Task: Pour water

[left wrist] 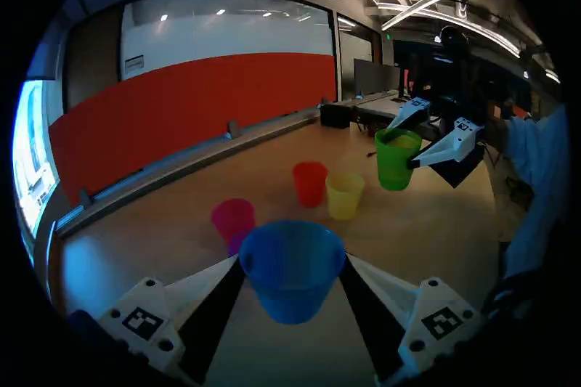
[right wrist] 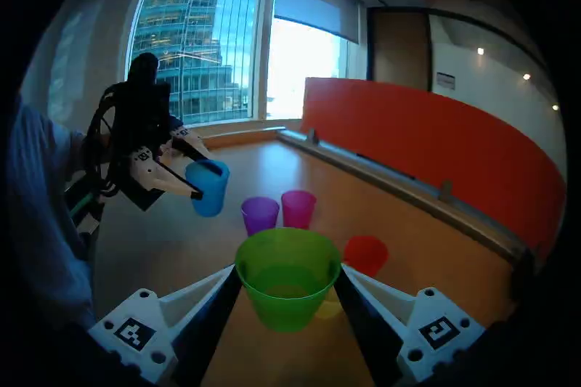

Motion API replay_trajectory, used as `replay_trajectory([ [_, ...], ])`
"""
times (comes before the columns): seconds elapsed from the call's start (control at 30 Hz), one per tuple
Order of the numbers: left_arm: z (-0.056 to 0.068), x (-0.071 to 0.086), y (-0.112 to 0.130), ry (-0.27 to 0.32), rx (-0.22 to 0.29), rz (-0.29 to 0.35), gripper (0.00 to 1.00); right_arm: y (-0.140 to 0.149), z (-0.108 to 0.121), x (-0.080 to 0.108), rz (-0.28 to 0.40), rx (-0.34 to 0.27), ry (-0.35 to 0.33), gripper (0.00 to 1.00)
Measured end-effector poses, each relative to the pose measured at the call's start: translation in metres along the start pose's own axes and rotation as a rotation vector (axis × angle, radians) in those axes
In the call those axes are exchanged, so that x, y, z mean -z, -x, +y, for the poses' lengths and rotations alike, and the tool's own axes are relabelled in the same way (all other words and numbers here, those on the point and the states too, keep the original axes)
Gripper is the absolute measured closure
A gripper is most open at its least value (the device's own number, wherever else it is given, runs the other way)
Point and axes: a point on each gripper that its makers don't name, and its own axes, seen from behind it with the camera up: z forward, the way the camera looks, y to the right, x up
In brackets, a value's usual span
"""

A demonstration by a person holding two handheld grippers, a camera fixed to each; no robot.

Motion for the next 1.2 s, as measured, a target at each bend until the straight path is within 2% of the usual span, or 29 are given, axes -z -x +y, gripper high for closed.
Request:
replay_trajectory([
  [0.77, 0.007, -0.018, 0.051, 0.053, 0.013, -0.131, 0.12, 0.041, -0.002, -0.019, -0.097, -0.004, -0.021, 0.10],
  [1.2, 0.007, -0.029, 0.069, 0.063, 0.025, -0.159, 0.12, 0.060, -0.004, -0.028, -0.131, -0.012, -0.023, 0.10],
])
